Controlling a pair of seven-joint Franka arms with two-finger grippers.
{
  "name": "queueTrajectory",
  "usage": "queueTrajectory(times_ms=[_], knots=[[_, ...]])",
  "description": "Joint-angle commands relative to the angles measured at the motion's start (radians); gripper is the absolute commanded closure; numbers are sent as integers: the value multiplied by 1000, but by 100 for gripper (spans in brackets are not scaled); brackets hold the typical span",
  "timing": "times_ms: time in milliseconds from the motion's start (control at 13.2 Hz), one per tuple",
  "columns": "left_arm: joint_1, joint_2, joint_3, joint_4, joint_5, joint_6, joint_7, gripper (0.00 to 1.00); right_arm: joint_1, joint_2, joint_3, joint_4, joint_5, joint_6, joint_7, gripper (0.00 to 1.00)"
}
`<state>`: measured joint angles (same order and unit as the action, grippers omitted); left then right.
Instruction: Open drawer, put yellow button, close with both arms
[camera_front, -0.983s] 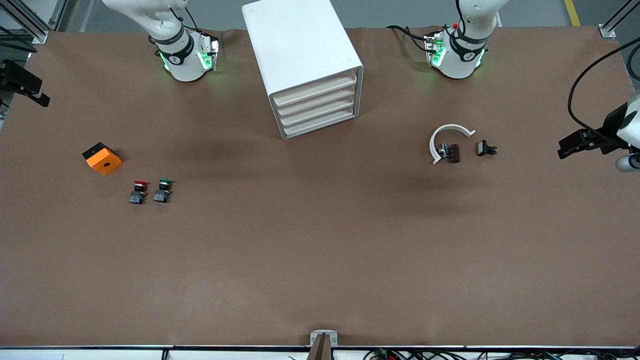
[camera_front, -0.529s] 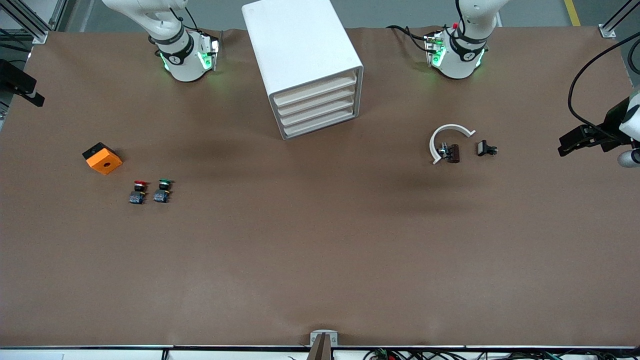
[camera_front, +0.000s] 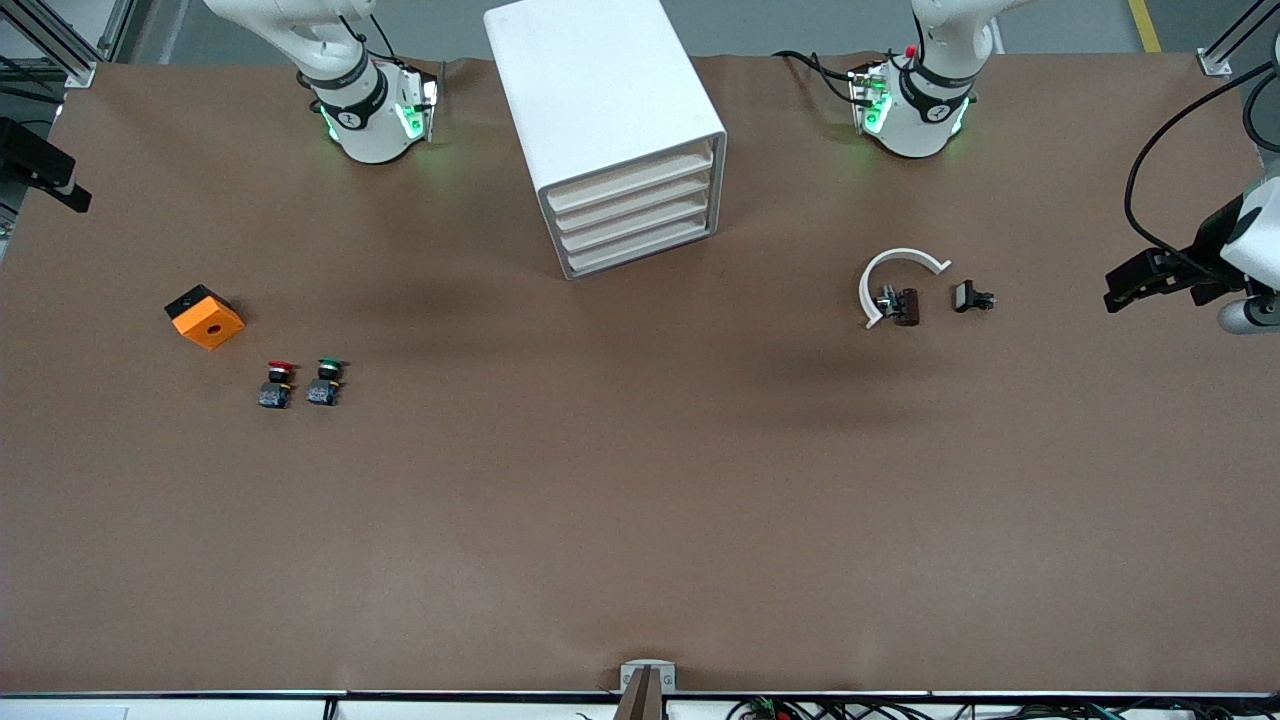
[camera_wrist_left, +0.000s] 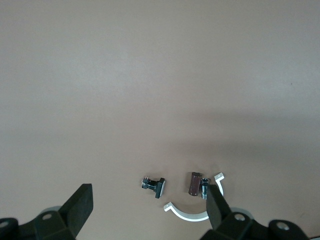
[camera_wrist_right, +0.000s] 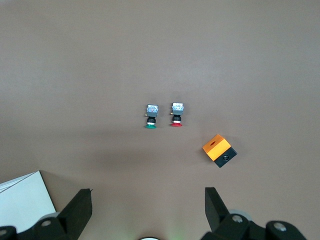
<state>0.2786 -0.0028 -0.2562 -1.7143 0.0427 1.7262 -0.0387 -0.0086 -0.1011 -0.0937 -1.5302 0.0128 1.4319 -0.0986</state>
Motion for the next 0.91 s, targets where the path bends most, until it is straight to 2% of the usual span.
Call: queueTrajectory(times_ms=[0,227,529,832], knots=[[-152,-3,142,7,-15,-14,-9,0,2,-14,9,-4,-4,-7,-1,0],[-262,7,241,13,-15,-14,-10,0,4,-15,12,-4,-4,-24,0,0],[-318,18,284,30,-14,-14,-10,0,2,-17,12,-4,-4,-28,-3,0],[-319,17,287,45,-17,-14,-9,0,2,-17,11,-4,-5,-28,-7,0]])
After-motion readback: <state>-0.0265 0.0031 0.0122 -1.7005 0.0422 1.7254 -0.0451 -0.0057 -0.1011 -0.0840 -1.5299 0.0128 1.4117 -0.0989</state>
